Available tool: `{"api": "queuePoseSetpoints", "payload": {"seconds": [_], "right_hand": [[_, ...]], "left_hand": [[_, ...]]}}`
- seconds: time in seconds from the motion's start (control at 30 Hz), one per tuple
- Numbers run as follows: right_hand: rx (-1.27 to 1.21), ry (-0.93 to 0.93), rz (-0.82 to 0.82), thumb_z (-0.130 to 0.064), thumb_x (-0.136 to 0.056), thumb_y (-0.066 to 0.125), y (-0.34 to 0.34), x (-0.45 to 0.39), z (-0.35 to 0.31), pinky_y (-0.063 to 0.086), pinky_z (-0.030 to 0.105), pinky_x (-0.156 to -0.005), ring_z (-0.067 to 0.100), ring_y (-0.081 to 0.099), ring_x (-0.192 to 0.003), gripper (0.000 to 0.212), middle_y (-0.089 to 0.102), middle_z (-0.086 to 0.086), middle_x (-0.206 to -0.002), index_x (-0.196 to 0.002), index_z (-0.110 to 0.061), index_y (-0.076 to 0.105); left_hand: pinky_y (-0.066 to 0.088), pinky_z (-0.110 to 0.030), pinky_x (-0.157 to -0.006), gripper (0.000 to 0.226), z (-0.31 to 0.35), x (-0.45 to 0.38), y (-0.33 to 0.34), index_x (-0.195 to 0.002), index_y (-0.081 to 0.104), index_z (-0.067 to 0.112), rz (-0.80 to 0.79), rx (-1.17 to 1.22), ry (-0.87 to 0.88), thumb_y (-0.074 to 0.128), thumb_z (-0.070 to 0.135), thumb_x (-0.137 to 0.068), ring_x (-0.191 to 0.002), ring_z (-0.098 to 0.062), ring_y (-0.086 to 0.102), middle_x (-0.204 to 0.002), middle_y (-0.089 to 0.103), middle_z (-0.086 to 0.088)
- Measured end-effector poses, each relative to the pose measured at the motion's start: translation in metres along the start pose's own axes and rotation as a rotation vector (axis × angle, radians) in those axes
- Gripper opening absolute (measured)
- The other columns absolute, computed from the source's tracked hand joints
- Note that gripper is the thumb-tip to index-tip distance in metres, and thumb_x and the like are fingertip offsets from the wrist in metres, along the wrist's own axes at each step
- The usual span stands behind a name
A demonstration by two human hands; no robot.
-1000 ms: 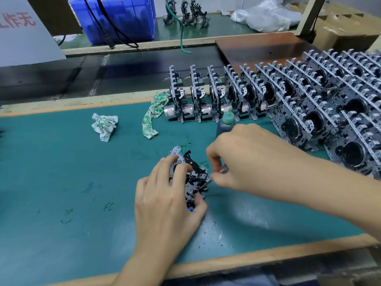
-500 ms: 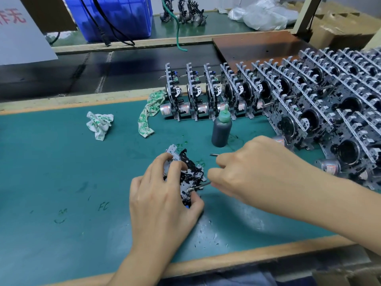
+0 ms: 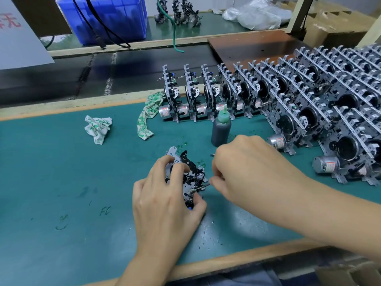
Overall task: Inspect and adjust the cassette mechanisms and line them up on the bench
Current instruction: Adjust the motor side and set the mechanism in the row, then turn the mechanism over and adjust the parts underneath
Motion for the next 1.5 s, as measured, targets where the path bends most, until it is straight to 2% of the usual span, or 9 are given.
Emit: {"api": "queuePoseSetpoints", "payload": {"seconds": [0.2,0.47,0.57,0.77,0.97,1.07,1.2,1.4,1.5], "right_hand": [[-0.109,0.070,0.018,-0.032,-0.085,0.060,0.007,0.001,0.015,0.038,0.032,-0.066,0.031,0.044,-0.075,0.018,0.040,0.003,-0.065,-0.079,-0.016,0.059],[-0.061,0.008,0.112,-0.039,-0.089,0.052,-0.003,0.006,0.009,0.031,0.032,-0.059,0.028,0.046,-0.076,0.017,0.048,-0.001,-0.073,-0.086,-0.023,0.057],[-0.114,-0.093,0.169,-0.037,-0.091,0.043,-0.012,0.007,-0.004,0.036,0.034,-0.063,0.026,0.054,-0.084,0.012,0.051,-0.005,-0.086,-0.084,-0.027,0.045],[-0.225,-0.261,0.122,-0.043,-0.087,0.037,-0.023,0.018,0.000,0.048,0.035,-0.065,0.014,0.058,-0.068,0.024,0.053,-0.008,-0.094,-0.092,-0.027,0.055],[0.268,-0.511,0.243,-0.037,-0.088,0.042,-0.013,0.035,0.002,0.041,0.028,-0.041,0.019,0.057,-0.059,0.031,0.054,-0.003,-0.064,-0.072,-0.018,0.060],[0.331,-0.553,0.256,-0.032,-0.087,0.043,-0.005,0.038,0.001,0.034,0.025,-0.037,0.017,0.055,-0.047,0.029,0.053,-0.005,-0.057,-0.068,-0.019,0.060],[0.327,-0.533,0.277,-0.031,-0.085,0.034,-0.005,0.034,0.001,0.027,0.021,-0.035,0.016,0.051,-0.036,0.032,0.051,-0.005,-0.051,-0.066,-0.020,0.057],[0.310,-0.541,0.312,-0.034,-0.082,0.033,-0.012,0.024,0.000,0.016,0.020,-0.039,0.018,0.045,-0.028,0.030,0.051,-0.004,-0.042,-0.061,-0.020,0.049],[0.282,-0.545,0.348,-0.038,-0.078,0.051,-0.017,0.023,0.002,0.015,0.018,-0.042,0.020,0.042,-0.025,0.031,0.047,0.000,-0.037,-0.060,-0.020,0.034]], "left_hand": [[0.031,-0.033,-0.071,0.032,0.003,0.001,-0.001,-0.089,0.064,0.020,-0.037,-0.030,0.023,0.049,0.034,-0.065,-0.090,-0.025,0.060,-0.108,0.062,-0.004],[0.042,-0.045,-0.090,0.014,0.006,-0.002,-0.004,-0.079,0.074,0.030,-0.099,0.063,0.082,0.067,0.038,-0.071,-0.106,-0.032,0.062,-0.110,0.065,-0.003],[0.036,-0.063,-0.094,0.011,0.007,-0.002,-0.002,-0.072,0.075,0.029,-0.108,0.030,0.072,0.066,0.035,-0.071,-0.113,-0.038,0.059,-0.111,0.067,-0.004],[0.040,-0.064,-0.093,0.017,0.005,-0.002,-0.004,-0.075,0.076,0.028,-0.063,0.053,0.127,0.063,0.038,-0.077,-0.114,-0.034,0.059,-0.106,0.068,0.000],[0.044,-0.061,-0.089,0.027,0.007,0.000,-0.003,-0.075,0.076,0.031,-0.051,0.040,0.153,0.052,0.042,-0.081,-0.111,-0.035,0.060,-0.104,0.069,0.001],[0.047,-0.044,-0.090,0.010,0.004,0.000,-0.006,-0.082,0.075,0.031,-0.037,0.076,0.145,0.068,0.036,-0.077,-0.108,-0.029,0.062,-0.108,0.067,0.001],[0.039,-0.029,-0.079,0.061,-0.002,-0.003,-0.001,-0.116,0.060,0.030,-0.129,0.035,0.058,0.081,0.027,-0.059,-0.103,-0.015,0.054,-0.117,0.059,0.008],[0.034,-0.024,-0.056,0.061,-0.001,-0.005,-0.006,-0.109,0.060,0.032,-0.116,-0.015,-0.034,0.077,0.034,-0.051,-0.088,-0.016,0.063,-0.119,0.059,0.009],[0.031,-0.023,-0.054,0.059,-0.002,-0.005,-0.003,-0.106,0.059,0.032,-0.140,-0.061,-0.052,0.075,0.038,-0.050,-0.092,-0.018,0.064,-0.126,0.056,0.005]]}}
Point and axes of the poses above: each hand's wrist, its own x-axis away from the middle knuckle, its own y-axis out of the palm, z = x × y, the point moved 8 cm from there along -x, towards the middle knuckle
